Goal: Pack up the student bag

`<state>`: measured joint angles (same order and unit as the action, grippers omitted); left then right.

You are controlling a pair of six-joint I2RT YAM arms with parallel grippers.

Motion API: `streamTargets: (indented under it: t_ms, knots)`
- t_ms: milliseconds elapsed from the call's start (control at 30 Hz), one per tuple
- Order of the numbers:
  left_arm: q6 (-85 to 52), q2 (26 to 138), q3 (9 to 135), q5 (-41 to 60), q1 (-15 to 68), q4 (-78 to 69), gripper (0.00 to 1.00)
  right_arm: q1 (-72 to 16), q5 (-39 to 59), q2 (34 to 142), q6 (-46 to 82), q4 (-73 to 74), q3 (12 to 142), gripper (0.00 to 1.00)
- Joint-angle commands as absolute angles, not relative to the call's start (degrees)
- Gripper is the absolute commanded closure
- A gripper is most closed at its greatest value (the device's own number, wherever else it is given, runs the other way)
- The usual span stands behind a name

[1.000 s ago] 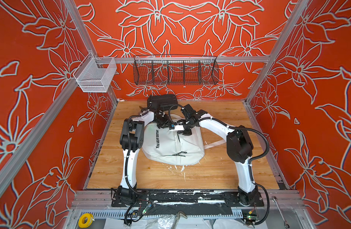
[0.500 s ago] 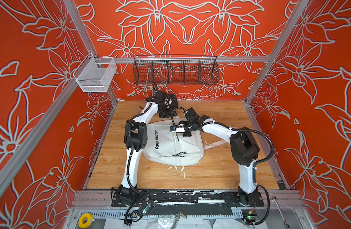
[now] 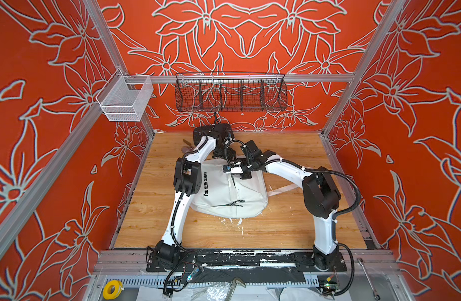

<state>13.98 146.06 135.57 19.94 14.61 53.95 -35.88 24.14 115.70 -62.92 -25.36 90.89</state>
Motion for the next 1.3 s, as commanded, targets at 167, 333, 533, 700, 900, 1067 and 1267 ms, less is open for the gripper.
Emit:
streamTargets:
  t_ms: [167, 333, 533, 700, 900, 1067, 1267]
  knots:
    - [20.05, 148.95, 139.15, 11.63, 15.36, 55.09, 0.14, -36.83, 28.04, 113.49, -64.59, -29.65, 92.64, 1.0]
    - [19.66, 149.6, 139.32, 13.32, 15.3, 58.86, 0.18, -37.0, 26.01, 112.71, -65.0, -29.83, 92.43, 1.0]
    - [19.14, 150.53, 140.0, 16.02, 15.04, 62.96, 0.3, -37.22, 22.84, 112.63, -65.04, -30.21, 92.88, 1.0]
    - [14.68, 150.6, 139.34, 23.39, 12.7, 66.0, 0.32, -37.22, 21.12, 112.68, -64.81, -30.89, 92.85, 1.0]
    - [12.16, 149.76, 136.31, 28.34, 10.11, 65.89, 0.58, -37.19, 19.9, 112.59, -65.04, -30.93, 92.11, 1.0]
    - [11.77, 149.14, 136.4, 27.78, 9.81, 66.56, 0.87, -37.25, 18.56, 113.07, -65.0, -31.2, 92.54, 1.0]
    - [5.53, 145.03, 135.2, 28.2, 6.35, 64.94, 1.0, -37.62, 18.56, 112.46, -64.35, -36.56, 95.05, 1.0]
